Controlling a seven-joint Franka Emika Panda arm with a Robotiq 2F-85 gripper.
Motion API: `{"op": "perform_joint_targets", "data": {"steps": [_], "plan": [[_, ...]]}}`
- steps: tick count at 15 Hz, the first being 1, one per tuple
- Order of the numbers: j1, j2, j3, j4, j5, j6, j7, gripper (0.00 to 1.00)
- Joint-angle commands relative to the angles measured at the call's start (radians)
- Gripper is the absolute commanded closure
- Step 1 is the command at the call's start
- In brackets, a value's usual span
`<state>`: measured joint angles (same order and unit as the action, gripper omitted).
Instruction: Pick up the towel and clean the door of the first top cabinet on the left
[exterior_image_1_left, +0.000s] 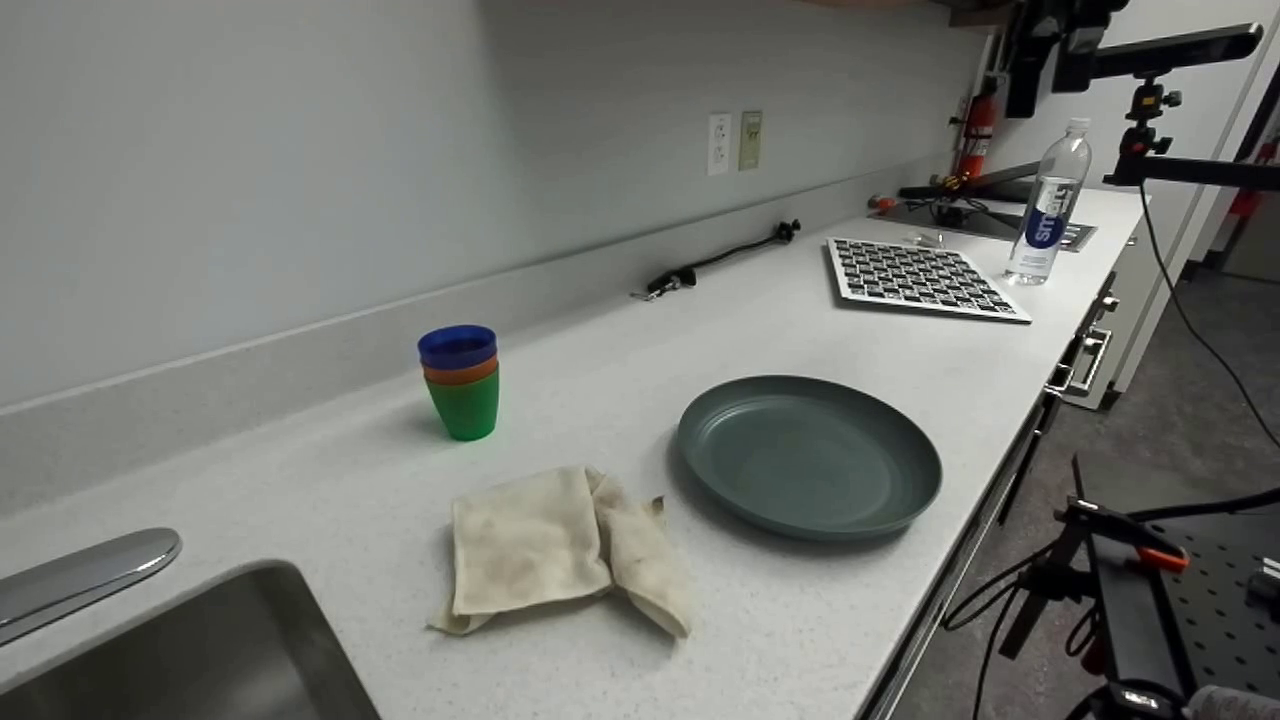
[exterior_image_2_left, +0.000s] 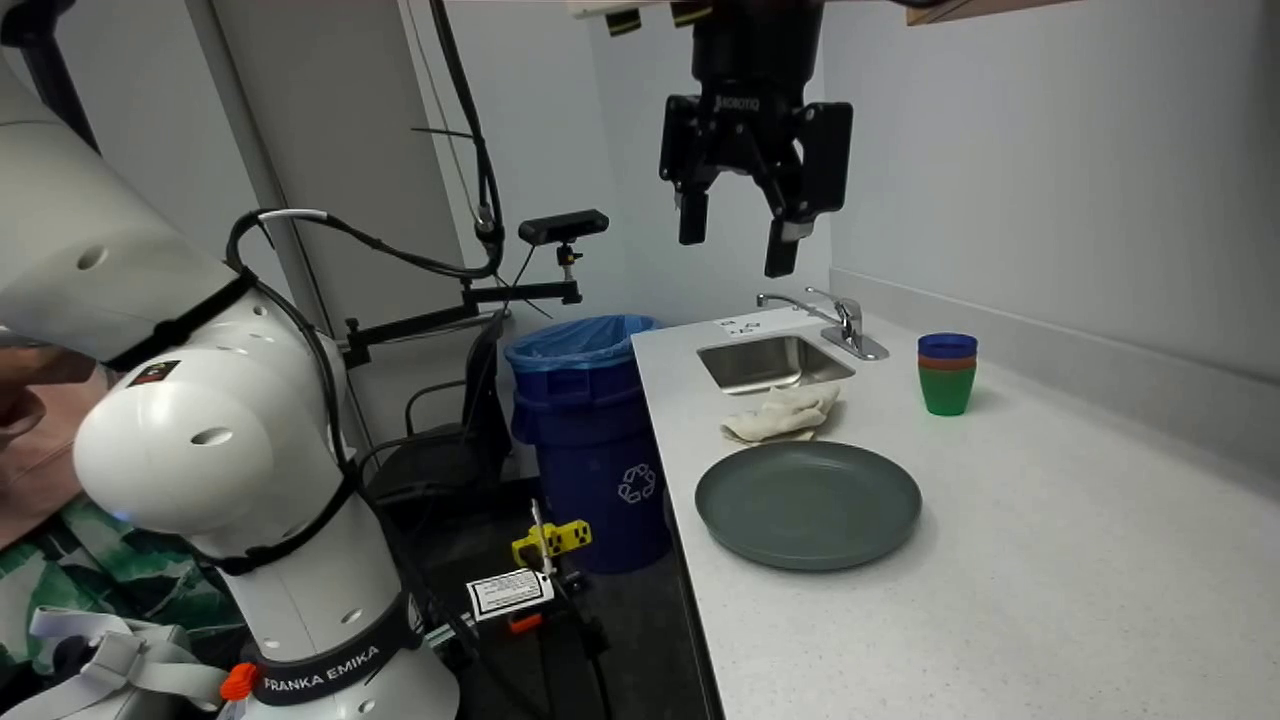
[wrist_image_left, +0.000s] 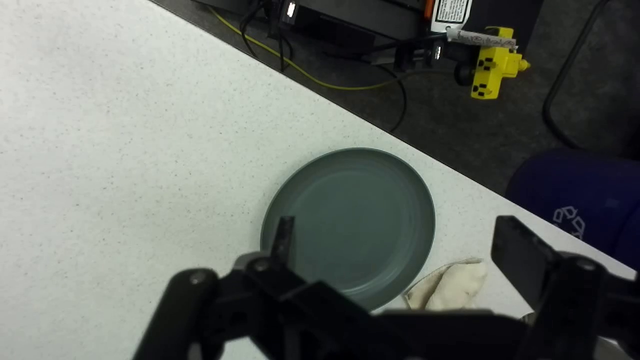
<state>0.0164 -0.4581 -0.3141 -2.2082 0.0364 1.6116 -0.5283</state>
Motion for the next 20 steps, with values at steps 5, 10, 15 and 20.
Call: {"op": "perform_joint_targets", "data": {"steps": [5,10,15,20], "plan": [[-0.029,0.005,0.023,0.003,0.010,-0.003,-0.010,0.00],[-0.029,0.005,0.023,0.003,0.010,-0.003,-0.010,0.00],[-0.032,0.004,0.040,-0.012,-0.006,-0.005,-0.015,0.00],[-0.027,0.036,0.062,-0.080,-0.037,0.012,-0.016,0.00]]}}
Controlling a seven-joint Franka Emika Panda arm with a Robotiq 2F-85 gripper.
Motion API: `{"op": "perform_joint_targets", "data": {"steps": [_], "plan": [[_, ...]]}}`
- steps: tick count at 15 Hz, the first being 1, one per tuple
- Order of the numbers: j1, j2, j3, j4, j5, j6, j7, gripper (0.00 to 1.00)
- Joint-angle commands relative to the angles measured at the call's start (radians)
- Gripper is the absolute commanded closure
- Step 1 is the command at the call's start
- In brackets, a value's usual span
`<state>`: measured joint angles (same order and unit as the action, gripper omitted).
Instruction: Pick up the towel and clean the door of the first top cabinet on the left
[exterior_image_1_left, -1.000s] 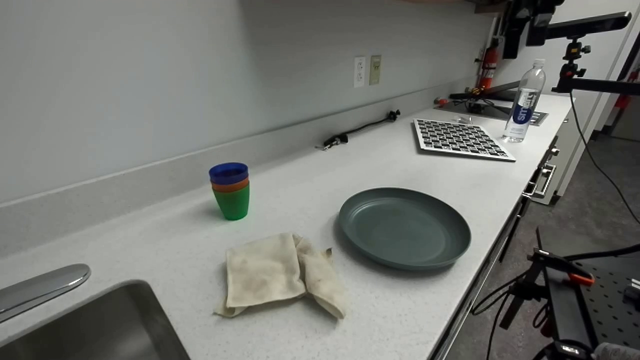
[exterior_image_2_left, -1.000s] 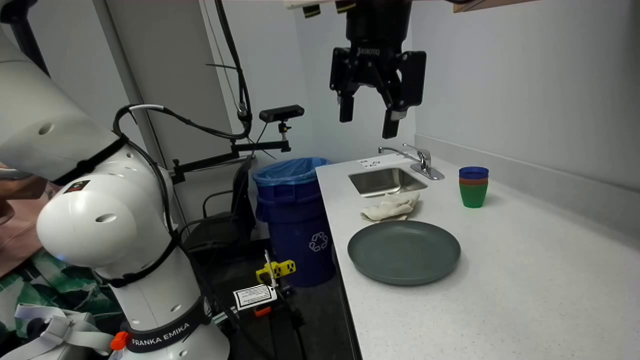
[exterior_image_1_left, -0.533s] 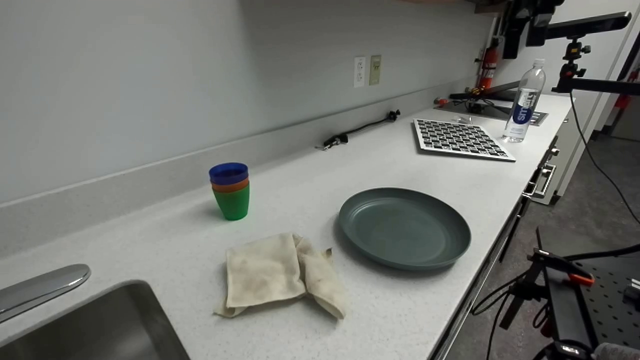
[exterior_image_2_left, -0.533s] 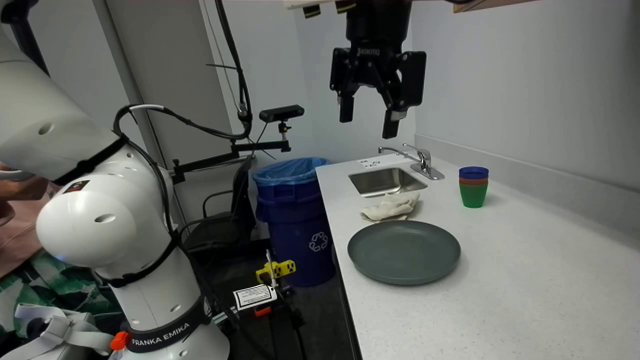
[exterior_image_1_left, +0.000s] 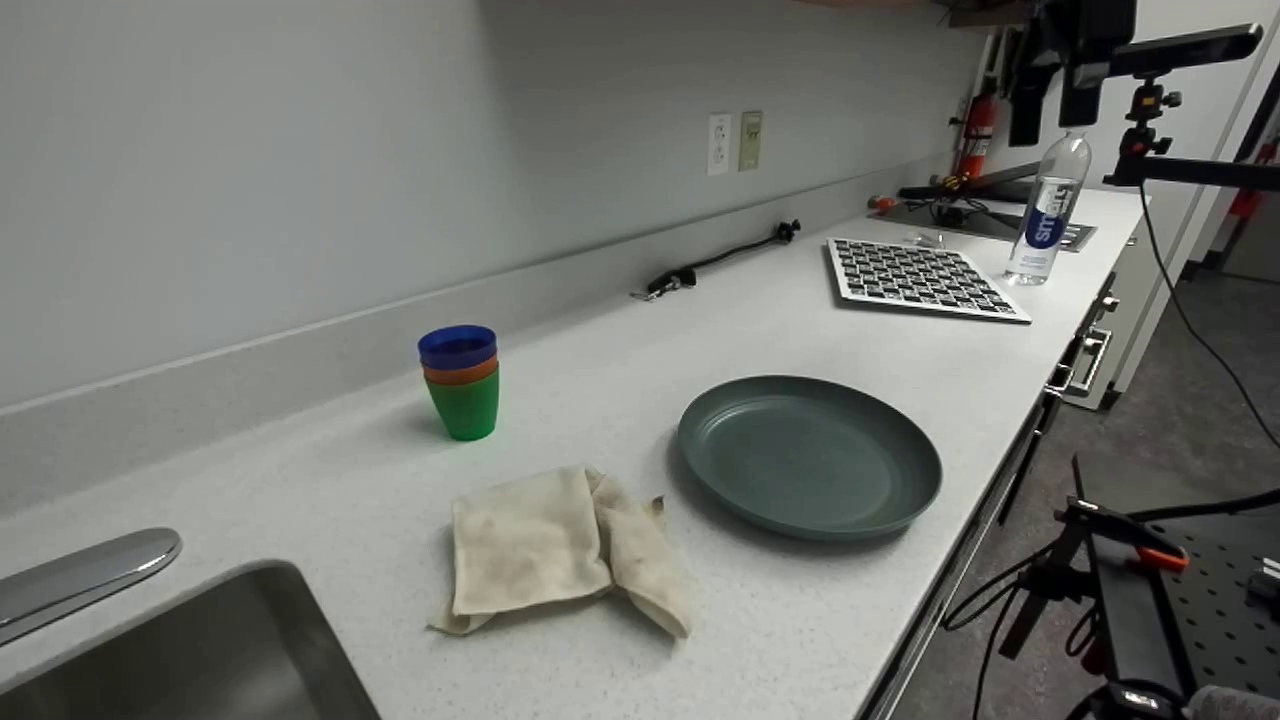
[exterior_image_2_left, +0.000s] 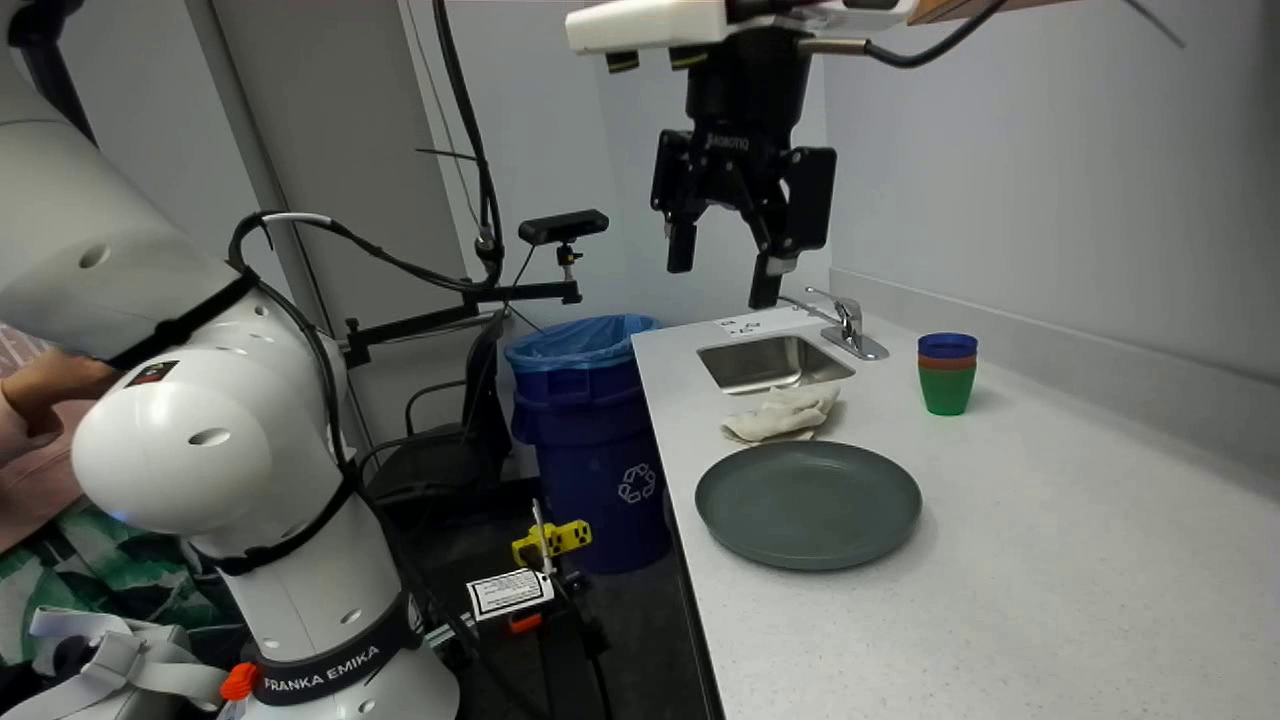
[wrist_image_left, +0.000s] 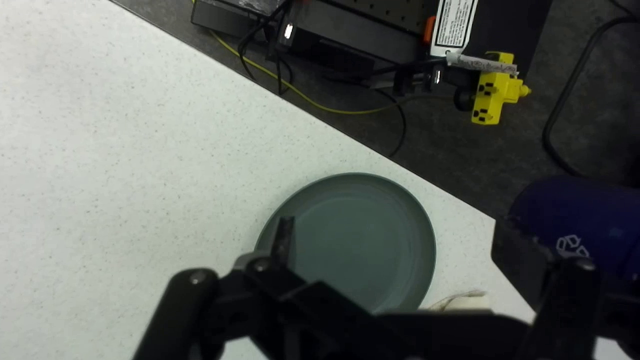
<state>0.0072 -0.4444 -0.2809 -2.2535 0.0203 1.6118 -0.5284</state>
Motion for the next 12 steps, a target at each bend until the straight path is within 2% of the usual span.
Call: {"op": "perform_joint_targets", "data": {"steps": [1,6,12], "plan": [[-0.015,0.033,0.037,-0.050,-0.027,0.017,-0.015,0.00],[0.009,0.117,0.101,-0.092,-0.066,0.068,-0.018,0.00],[0.060,0.271,0.234,-0.087,-0.132,0.206,-0.004,0.00]]}}
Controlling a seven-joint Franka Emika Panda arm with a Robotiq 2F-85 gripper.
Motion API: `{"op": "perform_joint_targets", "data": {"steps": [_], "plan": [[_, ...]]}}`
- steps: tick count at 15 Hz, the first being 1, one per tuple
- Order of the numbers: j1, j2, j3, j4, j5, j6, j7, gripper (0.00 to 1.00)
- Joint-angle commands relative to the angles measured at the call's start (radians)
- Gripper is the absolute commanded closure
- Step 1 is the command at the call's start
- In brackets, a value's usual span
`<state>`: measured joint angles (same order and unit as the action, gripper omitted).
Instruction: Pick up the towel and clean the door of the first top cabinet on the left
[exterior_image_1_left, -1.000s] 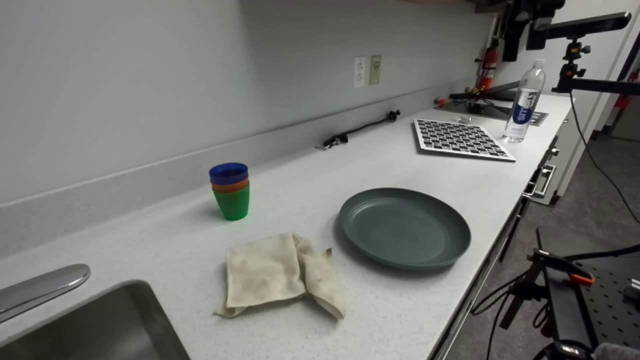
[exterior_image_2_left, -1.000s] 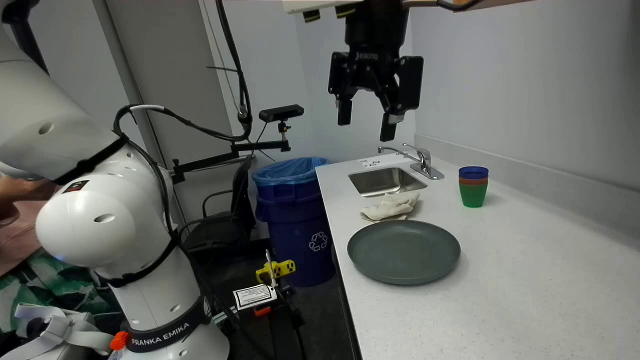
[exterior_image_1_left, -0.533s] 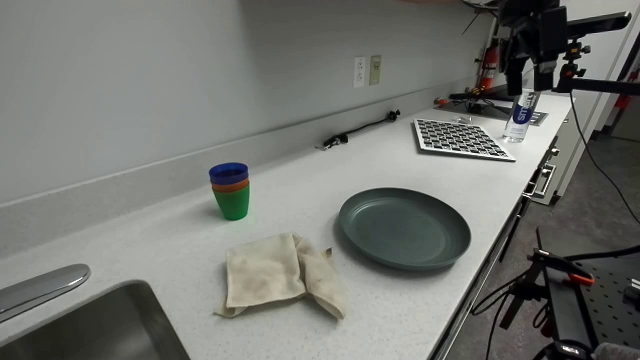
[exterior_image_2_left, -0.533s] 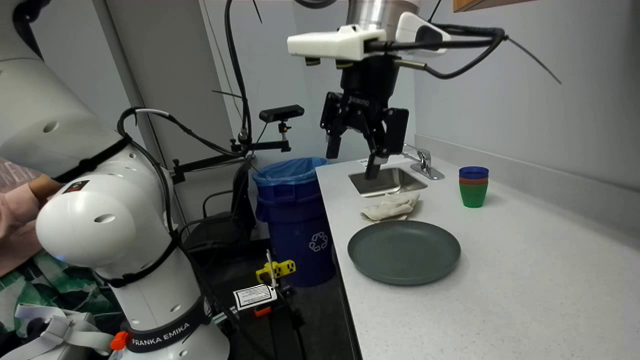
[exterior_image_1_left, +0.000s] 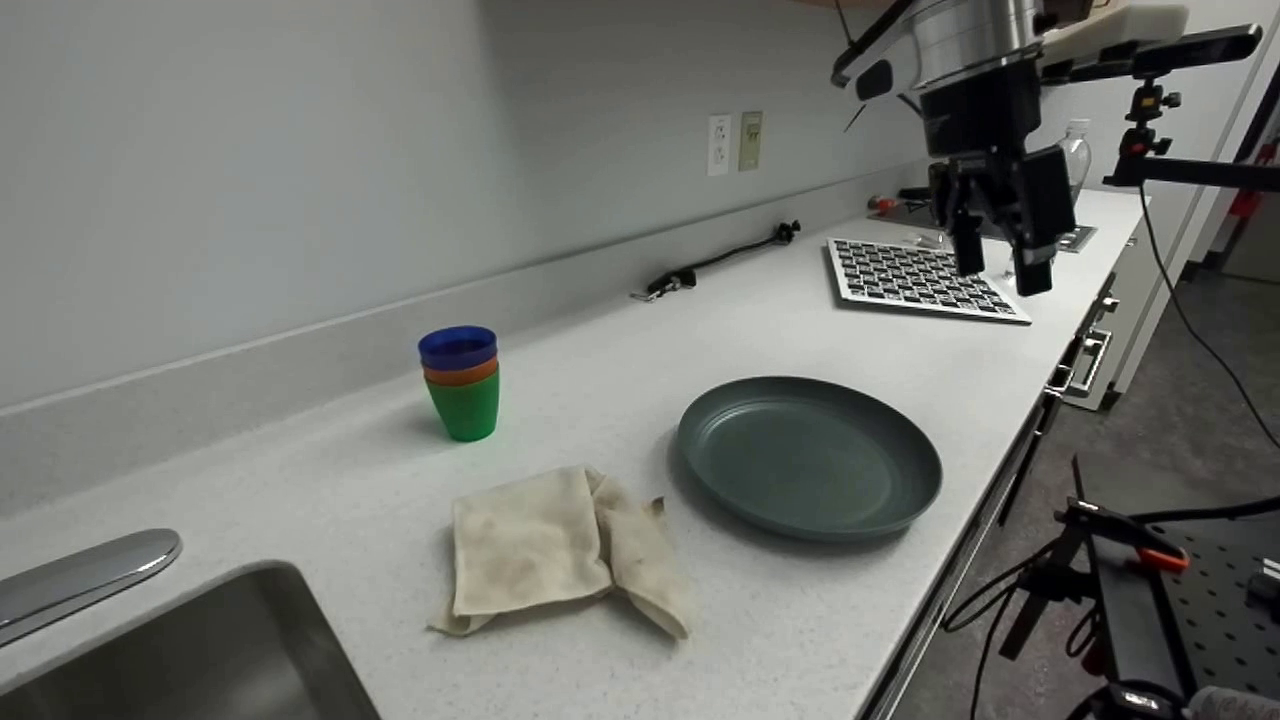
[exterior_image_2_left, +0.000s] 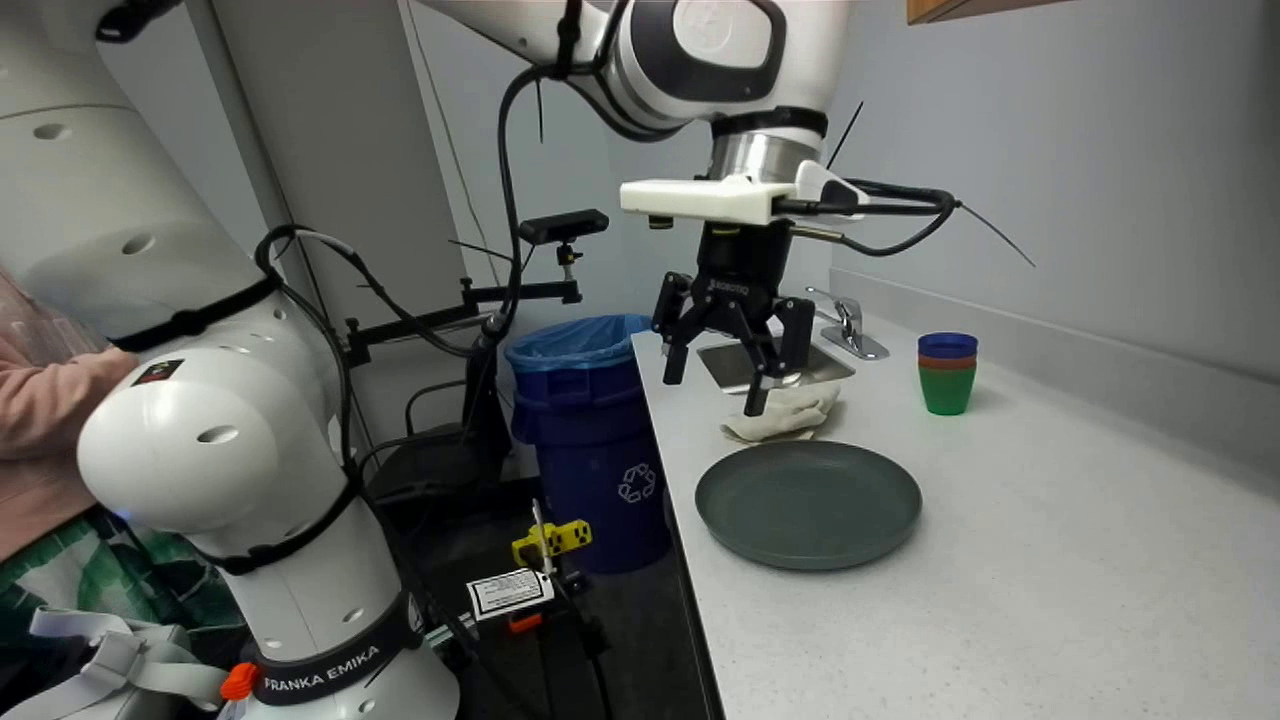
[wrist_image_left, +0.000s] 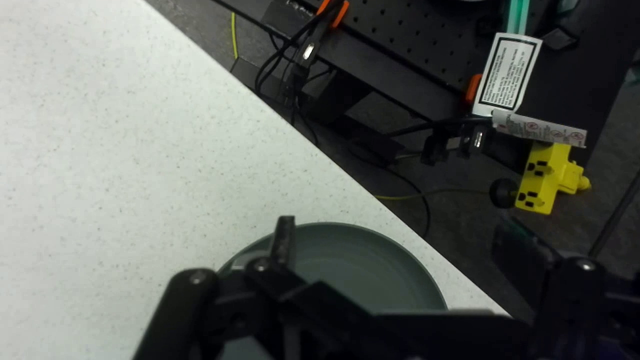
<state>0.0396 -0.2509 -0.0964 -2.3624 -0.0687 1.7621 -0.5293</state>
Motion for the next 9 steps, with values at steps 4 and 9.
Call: {"op": "perform_joint_targets", "data": {"steps": [4,9], "plan": [[0.064,0.172,0.137,0.045,-0.112,0.176,0.013,0.00],[0.095,0.241,0.208,0.070,-0.179,0.363,0.016,0.00]]}}
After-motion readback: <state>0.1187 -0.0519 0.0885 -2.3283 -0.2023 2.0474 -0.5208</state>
